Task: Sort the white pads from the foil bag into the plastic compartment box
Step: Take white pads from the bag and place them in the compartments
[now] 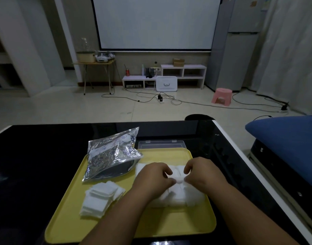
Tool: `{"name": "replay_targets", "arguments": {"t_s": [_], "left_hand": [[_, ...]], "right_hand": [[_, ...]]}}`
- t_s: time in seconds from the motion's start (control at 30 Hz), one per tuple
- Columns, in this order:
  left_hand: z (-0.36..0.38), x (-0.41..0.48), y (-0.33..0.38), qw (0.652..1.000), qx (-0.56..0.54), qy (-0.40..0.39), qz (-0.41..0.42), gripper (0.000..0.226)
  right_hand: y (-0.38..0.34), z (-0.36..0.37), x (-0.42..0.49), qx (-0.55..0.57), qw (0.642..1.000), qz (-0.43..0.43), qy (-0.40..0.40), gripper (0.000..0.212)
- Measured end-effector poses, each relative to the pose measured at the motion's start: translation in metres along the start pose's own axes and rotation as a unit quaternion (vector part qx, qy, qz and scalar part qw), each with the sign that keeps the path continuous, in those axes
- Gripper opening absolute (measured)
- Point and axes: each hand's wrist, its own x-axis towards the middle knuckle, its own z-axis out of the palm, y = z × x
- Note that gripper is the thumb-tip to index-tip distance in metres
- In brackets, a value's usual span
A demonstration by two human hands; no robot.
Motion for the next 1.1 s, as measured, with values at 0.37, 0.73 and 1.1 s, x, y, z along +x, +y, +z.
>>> {"name": "replay_targets", "arguments": {"t_s": [0.37, 0.73, 1.1], "left_hand": [[-0.039, -0.013, -0.035, 0.998, -0.006, 0.059, -0.035, 0.019], [-0.073, -0.022, -0.087, 0.994, 0.009, 0.085, -0.076, 0.029], [-0.103, -0.044, -0.12, 0.992, 0.073, 0.011, -0.099, 0.025]], "right_hand": [[-0.045, 0.013, 0.0, 0.09, 0.993, -0.074, -0.005, 0.01], [-0.093, 0.036, 0.001, 0.097, 0.989, -0.106, -0.039, 0.011], [-0.129, 0.055, -0.005, 0.097, 0.982, -0.148, -0.072, 0.017]]}}
